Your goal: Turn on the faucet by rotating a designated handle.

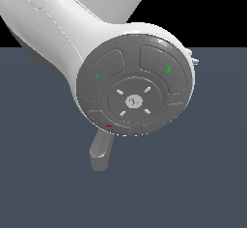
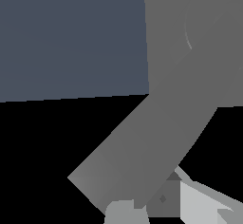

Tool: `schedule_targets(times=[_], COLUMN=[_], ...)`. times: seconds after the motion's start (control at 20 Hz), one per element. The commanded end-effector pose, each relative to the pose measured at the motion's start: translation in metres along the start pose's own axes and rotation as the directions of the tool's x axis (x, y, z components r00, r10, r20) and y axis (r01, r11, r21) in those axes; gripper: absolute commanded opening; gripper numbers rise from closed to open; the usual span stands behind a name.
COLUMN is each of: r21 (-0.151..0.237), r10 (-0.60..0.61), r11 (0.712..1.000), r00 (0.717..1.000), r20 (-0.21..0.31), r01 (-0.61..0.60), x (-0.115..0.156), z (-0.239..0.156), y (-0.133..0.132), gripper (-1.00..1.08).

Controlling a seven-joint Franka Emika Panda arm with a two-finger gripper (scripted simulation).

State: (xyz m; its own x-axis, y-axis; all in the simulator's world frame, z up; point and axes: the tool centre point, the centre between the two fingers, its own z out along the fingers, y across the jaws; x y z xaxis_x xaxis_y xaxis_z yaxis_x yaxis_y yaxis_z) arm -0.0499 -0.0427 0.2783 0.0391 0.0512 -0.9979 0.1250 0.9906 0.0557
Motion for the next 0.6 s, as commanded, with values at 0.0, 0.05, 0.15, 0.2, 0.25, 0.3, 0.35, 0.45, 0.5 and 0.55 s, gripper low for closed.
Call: schedule_targets(times=[0.0, 0.05, 0.15, 0.2, 0.25, 0.3, 0.35, 0.45, 0.5, 0.55], r21=[-0.006, -0.007, -0.009, -0.010, -0.011, -0.012, -0.013, -0.015, -0.016, -0.017], r10=[-0.009, -0.011, -0.015, -0.016, -0.018, -0.020, -0.022, -0.025, -0.027, -0.029], r11=[1.000, 1.000, 1.000, 1.000, 1.000, 1.000, 1.000, 1.000, 1.000, 0.999], r00=[1.000, 1.000, 1.000, 1.000, 1.000, 1.000, 1.000, 0.999, 0.999, 0.999], r20=[-0.008, -0.009, -0.012, -0.014, -0.015, -0.017, -0.018, -0.021, -0.023, -0.024], r01=[0.009, 0.011, 0.015, 0.016, 0.018, 0.020, 0.021, 0.025, 0.027, 0.028], x=[0.006, 0.008, 0.013, 0.015, 0.017, 0.019, 0.022, 0.026, 0.028, 0.030], z=[0.000, 0.001, 0.001, 0.001, 0.001, 0.001, 0.001, 0.001, 0.001, 0.001], y=[-0.005, -0.007, -0.012, -0.014, -0.016, -0.018, -0.021, -0.025, -0.027, -0.029], gripper=[-1.00, -1.00, -1.00, -1.00, -1.00, -1.00, -1.00, -1.00, -1.00, -1.00])
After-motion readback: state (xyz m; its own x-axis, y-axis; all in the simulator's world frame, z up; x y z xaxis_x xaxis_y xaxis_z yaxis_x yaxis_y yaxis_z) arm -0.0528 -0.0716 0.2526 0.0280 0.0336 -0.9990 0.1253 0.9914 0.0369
